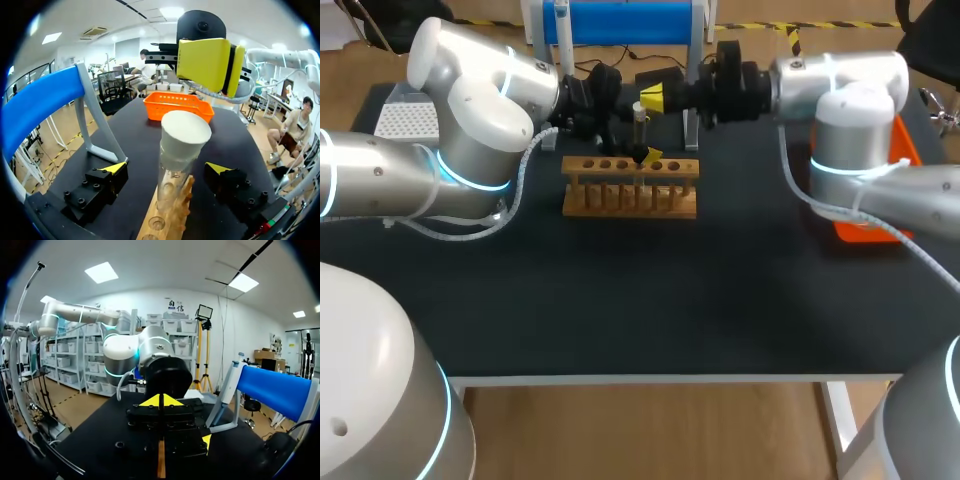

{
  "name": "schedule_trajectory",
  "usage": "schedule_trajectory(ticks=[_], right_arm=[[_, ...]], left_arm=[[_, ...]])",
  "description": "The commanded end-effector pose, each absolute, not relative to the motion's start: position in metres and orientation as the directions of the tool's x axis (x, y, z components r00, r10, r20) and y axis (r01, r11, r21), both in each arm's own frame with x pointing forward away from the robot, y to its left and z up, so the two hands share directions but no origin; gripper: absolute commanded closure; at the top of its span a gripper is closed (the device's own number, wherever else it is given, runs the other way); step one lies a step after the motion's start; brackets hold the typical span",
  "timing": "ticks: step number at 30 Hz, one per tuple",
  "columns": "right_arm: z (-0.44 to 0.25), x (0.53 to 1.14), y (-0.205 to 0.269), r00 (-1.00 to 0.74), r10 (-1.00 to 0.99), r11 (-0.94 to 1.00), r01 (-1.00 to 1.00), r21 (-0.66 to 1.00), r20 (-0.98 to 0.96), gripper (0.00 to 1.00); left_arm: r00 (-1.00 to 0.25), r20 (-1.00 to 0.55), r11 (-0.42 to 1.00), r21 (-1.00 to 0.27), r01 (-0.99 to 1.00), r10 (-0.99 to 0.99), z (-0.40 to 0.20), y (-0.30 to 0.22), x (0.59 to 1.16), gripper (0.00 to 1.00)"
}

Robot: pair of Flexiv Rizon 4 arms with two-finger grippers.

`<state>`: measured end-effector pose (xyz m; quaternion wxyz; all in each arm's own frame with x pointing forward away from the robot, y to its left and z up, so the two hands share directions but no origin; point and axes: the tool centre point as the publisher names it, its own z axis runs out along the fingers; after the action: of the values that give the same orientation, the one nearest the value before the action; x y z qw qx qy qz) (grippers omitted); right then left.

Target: Invert the test tube, pick up the pipette, mount the tip to pipette, aspirate from beaker and dispense into the tube, eject the tip, return the pipette, and cap with the stopper.

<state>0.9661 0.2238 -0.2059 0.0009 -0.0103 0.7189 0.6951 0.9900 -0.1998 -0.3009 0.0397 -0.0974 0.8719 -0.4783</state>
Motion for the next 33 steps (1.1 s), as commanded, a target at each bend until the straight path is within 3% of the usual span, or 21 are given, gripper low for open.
schedule_trajectory(ticks=[1, 33], right_arm=[[-0.211, 0.973, 0.229, -1.0, -0.022, 0.018, -0.02, 1.0, -0.019, 1.0], [-0.234, 0.99, 0.237, -0.998, -0.049, 0.033, 0.049, 0.998, 0.05, 1.0]], left_arm=[[-0.978, 0.025, 0.524, -0.842, -0.132, -0.207, -0.301, -0.2, 0.99, 0.0], [-0.978, 0.025, 0.524, -0.842, -0.132, -0.207, -0.301, -0.2, 0.99, 0.0]])
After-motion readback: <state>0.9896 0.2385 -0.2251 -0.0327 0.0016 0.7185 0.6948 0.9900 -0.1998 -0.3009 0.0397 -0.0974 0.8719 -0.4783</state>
